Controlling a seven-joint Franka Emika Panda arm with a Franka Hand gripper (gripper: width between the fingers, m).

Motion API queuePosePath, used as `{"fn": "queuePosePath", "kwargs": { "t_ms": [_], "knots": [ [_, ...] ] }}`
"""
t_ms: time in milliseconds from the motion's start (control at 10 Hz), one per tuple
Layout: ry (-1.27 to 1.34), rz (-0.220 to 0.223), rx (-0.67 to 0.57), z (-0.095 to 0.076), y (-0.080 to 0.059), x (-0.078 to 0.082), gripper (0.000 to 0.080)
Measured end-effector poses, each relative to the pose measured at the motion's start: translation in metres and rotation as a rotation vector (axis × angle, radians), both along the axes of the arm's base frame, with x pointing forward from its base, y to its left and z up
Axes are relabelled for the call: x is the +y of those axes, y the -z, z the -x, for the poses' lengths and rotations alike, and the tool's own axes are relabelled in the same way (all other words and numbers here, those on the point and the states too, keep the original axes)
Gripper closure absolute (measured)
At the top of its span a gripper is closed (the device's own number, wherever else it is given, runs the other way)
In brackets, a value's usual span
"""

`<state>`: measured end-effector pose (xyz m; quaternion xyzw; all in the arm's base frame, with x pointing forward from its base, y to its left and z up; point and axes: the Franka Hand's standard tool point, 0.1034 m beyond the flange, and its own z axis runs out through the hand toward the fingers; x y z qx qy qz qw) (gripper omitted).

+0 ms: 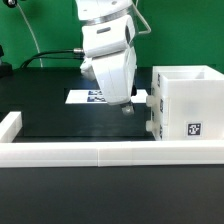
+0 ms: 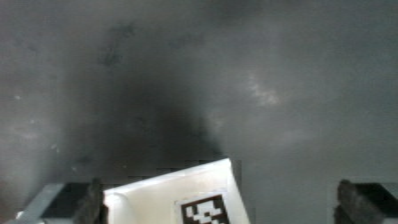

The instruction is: Assemble drawer

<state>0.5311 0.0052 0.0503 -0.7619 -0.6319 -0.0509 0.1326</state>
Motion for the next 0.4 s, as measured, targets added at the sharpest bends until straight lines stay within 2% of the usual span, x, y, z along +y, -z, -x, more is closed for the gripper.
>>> {"fn": "queuePosePath", "kwargs": {
  "t_ms": [400],
  "knots": [
    [0.001,0.000,0.000,0.0000,0.0001,-0.0008,0.0151]
  ]
}}
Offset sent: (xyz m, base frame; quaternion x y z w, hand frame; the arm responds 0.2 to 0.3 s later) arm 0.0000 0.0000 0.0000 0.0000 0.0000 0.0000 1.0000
